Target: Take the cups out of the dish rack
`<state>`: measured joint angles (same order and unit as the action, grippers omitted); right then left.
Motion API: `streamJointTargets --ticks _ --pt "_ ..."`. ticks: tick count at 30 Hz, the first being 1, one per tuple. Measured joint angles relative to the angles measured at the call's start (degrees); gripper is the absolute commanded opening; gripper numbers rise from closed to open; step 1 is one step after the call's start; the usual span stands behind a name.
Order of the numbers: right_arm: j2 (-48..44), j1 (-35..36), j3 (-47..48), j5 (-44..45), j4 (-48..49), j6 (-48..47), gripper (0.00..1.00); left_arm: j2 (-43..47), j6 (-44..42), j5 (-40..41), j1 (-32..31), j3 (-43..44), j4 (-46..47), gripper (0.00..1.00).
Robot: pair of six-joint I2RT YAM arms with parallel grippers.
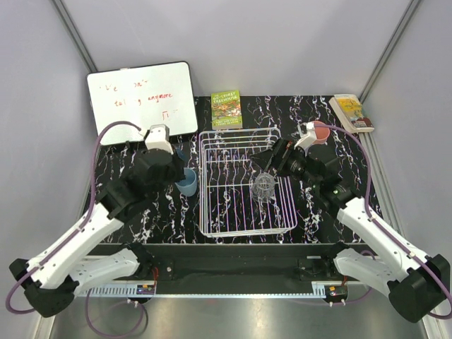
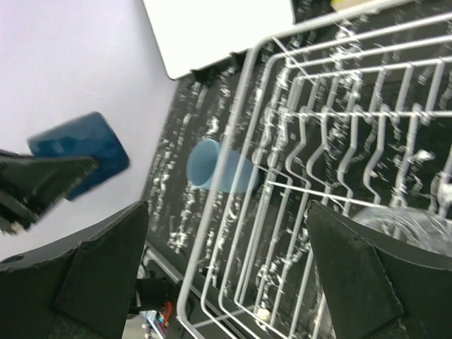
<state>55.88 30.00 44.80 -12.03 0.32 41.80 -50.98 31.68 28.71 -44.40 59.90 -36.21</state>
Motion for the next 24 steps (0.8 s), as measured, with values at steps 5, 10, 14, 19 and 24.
streamJointTargets --ticks 5,10,14,19,24 --pt "0.11 0.00 0.50 2.60 -4.94 -1.66 1.00 -8.07 -0.57 0.98 7.69 6.34 -9.38 0.00" --pt "0.46 0.00 0.70 4.02 -7.10 -2.49 1.00 -13.81 -2.01 -1.33 15.56 9.57 -16.70 0.00" --pt "0.59 0.00 0.70 4.15 -8.20 -2.62 1.00 -18.14 -2.86 -6.14 21.46 10.82 -17.97 0.00" --pt "0.55 0.00 0.70 4.66 -9.46 -2.97 1.00 -22.73 -2.91 -14.16 26.67 10.40 -16.63 0.00" --pt "0.48 0.00 0.70 4.70 -10.01 -2.99 1.00 -26.84 -2.40 -21.33 29.24 6.36 -12.52 0.00"
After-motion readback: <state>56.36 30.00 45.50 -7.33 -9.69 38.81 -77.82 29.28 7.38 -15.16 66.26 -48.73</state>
